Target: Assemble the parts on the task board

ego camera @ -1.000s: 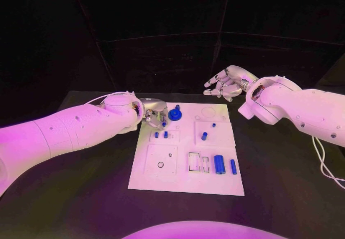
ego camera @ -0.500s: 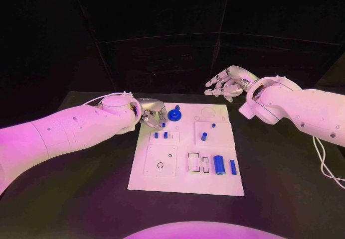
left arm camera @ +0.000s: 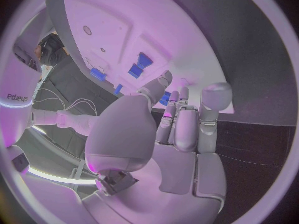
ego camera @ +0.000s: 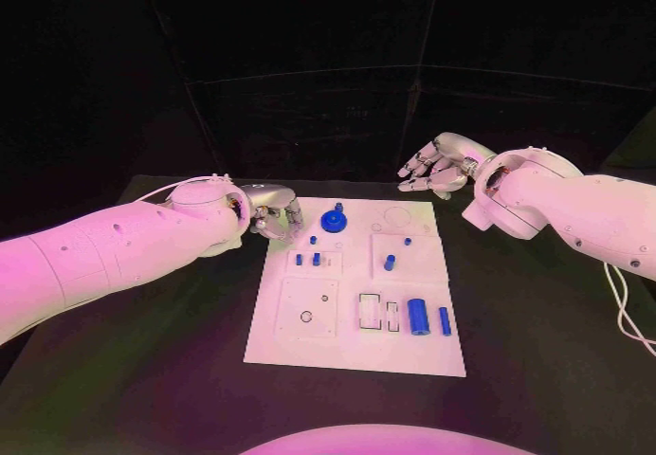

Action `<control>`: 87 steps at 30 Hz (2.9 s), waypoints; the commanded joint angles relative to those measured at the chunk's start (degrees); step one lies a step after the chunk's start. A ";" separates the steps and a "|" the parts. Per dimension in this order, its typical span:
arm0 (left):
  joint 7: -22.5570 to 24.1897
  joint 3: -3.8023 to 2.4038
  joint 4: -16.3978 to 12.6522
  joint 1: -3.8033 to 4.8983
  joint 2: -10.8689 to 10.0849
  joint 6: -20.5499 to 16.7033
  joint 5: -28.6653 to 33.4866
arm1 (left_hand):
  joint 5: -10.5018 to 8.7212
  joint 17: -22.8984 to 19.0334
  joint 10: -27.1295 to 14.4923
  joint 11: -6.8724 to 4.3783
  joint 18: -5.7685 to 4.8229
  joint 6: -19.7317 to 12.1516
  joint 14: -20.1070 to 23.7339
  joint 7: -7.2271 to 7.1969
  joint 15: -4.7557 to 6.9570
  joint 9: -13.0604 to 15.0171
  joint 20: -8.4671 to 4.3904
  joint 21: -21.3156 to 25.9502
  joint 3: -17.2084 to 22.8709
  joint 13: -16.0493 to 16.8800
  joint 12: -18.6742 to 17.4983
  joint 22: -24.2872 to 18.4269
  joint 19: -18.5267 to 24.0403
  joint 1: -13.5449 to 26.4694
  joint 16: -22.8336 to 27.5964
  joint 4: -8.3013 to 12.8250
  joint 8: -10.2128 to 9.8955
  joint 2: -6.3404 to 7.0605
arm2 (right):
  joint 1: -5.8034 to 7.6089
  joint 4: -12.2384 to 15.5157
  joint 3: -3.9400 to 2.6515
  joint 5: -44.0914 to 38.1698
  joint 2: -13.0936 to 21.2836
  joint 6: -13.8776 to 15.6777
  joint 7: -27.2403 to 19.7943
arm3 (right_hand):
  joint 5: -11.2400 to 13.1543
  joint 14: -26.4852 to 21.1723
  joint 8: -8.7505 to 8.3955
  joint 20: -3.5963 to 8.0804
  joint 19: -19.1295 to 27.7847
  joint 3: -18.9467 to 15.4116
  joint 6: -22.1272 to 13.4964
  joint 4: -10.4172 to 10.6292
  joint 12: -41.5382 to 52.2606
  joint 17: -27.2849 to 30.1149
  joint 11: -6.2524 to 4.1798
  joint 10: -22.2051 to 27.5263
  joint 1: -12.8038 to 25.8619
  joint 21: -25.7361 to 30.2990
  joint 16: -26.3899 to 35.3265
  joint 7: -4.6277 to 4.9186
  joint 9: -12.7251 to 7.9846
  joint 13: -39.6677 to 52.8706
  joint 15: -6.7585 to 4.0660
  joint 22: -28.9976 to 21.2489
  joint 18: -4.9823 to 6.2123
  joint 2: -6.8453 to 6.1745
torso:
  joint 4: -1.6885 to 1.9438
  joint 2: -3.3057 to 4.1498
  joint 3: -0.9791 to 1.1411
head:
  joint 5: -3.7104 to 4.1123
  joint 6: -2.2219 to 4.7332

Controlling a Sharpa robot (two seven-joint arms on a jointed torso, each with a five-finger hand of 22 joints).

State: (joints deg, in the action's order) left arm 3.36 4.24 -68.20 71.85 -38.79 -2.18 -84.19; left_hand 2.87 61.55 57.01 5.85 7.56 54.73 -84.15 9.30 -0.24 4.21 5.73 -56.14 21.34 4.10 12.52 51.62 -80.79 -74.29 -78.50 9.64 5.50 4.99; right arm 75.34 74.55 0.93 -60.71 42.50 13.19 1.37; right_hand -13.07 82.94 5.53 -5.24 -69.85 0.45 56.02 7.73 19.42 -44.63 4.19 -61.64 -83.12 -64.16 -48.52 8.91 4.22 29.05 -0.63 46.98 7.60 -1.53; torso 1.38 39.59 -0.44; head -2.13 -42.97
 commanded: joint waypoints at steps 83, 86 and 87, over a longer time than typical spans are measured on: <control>27.57 1.00 -8.11 0.86 -9.07 -7.19 84.44 | 0.56 -25.69 5.06 -0.41 2.96 4.92 10.04 0.41 -0.15 -0.06 0.31 18.71 2.34 -0.10 3.96 -16.49 9.15 1.26 14.10 -1.30 2.79 -3.46 | -8.28 6.47 0.11 -40.69 1.12 -6.91 4.86 | 7.64 2.39 -1.42 -0.41 -7.69 26.90 8.78 -8.91 -11.61 -12.63 0.10 -7.33 0.19 -13.63 -17.01 -0.51 -0.18 -25.18 0.05 19.34 -2.65 -3.83 | -0.19 0.07 0.12 | 2.66 0.28; 27.53 1.00 -7.95 0.86 -9.01 -7.18 84.44 | 0.56 -25.69 5.06 -0.41 2.96 4.92 10.04 0.41 -0.15 -0.06 0.31 18.71 2.34 -0.10 3.96 -16.49 9.15 1.26 14.10 -1.30 2.79 -3.46 | -8.27 7.20 0.10 -40.50 1.57 -5.36 5.29 | 7.69 2.42 -1.42 -0.38 -7.93 27.10 8.88 -9.00 -11.66 -12.82 0.08 -7.44 0.52 -13.95 -17.26 -0.52 -0.17 -25.18 0.03 19.87 -2.75 -3.88 | -0.17 0.02 0.12 | 2.52 -0.20; 27.52 1.00 -7.90 0.86 -8.99 -7.17 84.44 | 0.55 -25.83 5.00 -0.39 2.95 4.87 10.10 0.44 -0.16 -0.07 0.30 18.78 2.38 -0.11 3.99 -16.54 9.16 1.18 14.18 -1.23 2.79 -3.46 | -8.27 7.46 0.09 -40.36 1.74 -4.82 5.42 | 7.70 2.43 -1.43 -0.38 -8.07 27.14 8.90 -9.02 -11.67 -12.91 0.08 -7.46 0.60 -14.11 -17.36 -0.53 -0.17 -25.18 0.03 20.15 -2.80 -3.89 | -0.17 0.02 0.12 | 2.51 -0.17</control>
State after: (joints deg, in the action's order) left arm 30.82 5.29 -76.15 72.63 -47.85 -9.56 -0.14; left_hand 3.10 35.81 62.24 5.42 9.67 59.58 -74.42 9.50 -0.31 4.22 6.03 -37.70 23.44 4.01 16.20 35.19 -71.92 -72.79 -64.55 8.22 7.99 1.70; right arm 67.10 81.51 0.95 -101.11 44.11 6.65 6.17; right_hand -5.64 84.15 4.19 -5.62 -77.42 27.25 64.57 -1.34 7.87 -57.49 4.29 -68.71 -82.90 -78.08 -65.72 8.29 3.99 3.99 -0.21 66.97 5.75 -5.39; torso 1.20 39.69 -0.34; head 0.47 -43.01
